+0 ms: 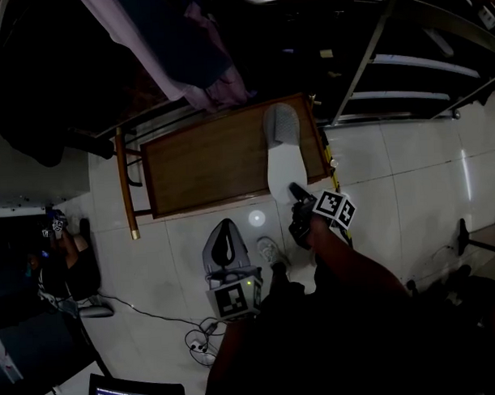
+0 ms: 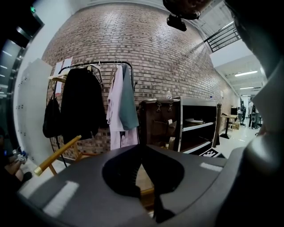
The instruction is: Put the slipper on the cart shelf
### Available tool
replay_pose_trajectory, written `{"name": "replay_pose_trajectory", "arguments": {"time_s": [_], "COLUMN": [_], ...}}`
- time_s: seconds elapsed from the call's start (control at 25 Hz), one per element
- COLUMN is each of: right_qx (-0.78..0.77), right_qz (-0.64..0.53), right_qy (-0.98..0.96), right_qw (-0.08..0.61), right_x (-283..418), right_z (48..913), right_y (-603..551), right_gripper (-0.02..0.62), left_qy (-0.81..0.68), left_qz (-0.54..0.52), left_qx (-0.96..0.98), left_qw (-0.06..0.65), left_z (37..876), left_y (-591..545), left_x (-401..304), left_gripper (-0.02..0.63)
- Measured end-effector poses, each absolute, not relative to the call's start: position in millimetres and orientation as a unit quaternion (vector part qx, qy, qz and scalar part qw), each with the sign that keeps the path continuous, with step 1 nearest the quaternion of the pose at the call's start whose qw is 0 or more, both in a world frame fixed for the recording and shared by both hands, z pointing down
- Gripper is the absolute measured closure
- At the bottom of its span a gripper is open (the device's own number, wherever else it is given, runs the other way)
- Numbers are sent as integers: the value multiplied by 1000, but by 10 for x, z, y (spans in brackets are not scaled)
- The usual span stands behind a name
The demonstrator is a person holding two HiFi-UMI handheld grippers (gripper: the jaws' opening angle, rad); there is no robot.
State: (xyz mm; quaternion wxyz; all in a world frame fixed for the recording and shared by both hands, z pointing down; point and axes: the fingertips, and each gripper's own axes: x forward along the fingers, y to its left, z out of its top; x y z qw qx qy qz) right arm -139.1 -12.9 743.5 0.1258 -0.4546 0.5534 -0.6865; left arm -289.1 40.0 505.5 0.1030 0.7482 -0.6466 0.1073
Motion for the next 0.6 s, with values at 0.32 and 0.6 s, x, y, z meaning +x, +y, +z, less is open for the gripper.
{"name": "replay_pose_trajectory", "arguments": {"time_s": [0.32,0.6], "right_qx": [-470,-519], "right_qz": [-610,-424], "right_qy": [634,742], "right_qw": [74,19], "right_x": [-1350,-1309], "right_z": [7149,6331], "right_y": [-115,-66], "right_gripper": [548,552], "left_qy": [-646,-638], "left_qz": [95,66], "left_qx": [750,758], "left_qw": [105,120], "left_z": [4994,4910], "left_y": [376,328], "left_x": [-2923,-2990], "left_gripper": [595,595]}}
